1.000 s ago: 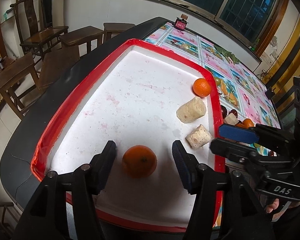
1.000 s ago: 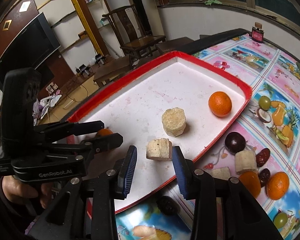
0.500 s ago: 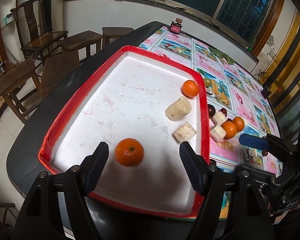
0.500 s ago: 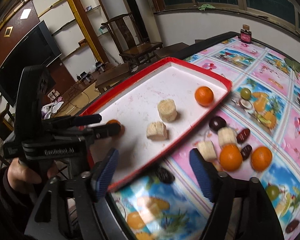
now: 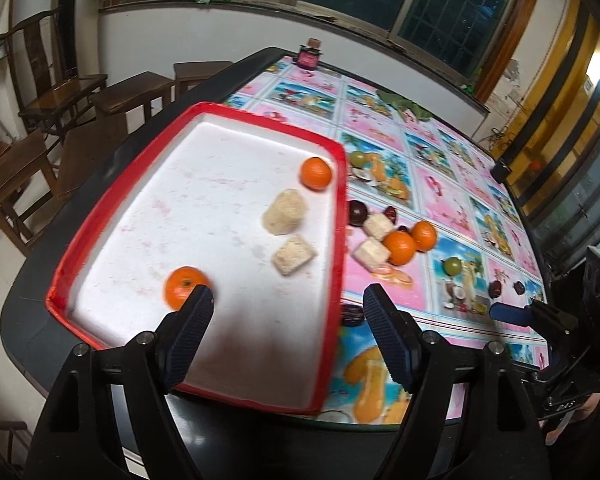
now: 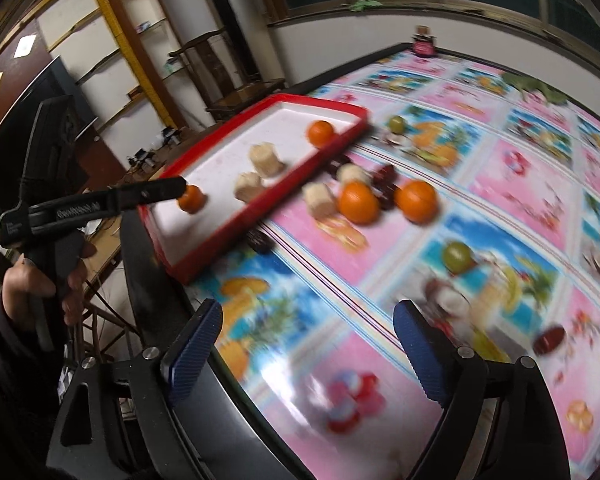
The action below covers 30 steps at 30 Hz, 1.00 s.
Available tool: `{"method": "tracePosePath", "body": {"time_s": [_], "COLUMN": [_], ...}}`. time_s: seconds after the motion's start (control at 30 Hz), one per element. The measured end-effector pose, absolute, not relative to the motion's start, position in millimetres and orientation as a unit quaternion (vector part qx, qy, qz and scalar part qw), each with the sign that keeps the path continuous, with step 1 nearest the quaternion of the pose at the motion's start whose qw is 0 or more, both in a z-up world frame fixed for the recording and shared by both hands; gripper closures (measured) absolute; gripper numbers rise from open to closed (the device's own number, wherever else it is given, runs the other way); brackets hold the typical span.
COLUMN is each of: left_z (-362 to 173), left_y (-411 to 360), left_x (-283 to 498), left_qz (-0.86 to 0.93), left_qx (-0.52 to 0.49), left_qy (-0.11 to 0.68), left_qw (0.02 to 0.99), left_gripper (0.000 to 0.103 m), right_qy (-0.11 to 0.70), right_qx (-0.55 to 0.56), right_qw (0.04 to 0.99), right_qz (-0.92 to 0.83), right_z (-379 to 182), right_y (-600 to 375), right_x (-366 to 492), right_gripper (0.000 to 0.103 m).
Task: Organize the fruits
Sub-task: 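Move both tools back to the fruit on the tablecloth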
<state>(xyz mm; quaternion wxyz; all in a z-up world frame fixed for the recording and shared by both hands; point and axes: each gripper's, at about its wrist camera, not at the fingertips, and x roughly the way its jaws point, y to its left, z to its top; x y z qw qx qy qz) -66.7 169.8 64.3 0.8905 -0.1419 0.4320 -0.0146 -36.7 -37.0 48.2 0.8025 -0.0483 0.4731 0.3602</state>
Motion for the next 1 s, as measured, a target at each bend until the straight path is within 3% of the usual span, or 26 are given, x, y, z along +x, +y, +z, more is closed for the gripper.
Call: {"method": "tracePosePath", "body": {"time_s": [1.0], "left_z": [56], "left_y": [78], "left_x": [-25], "left_qz": [-0.110], "left_qx": [-0.077], "left_qy": [0.461], "left_qw": [0.877], "left_gripper": [0.025], "right_qy": [0.473], "right_qx": [0.006], "right_qw": [0.835], "right_qz": [0.280], "right_z": [48], "right_y": [-120], "right_x": [-14], "right_gripper": [0.015]}}
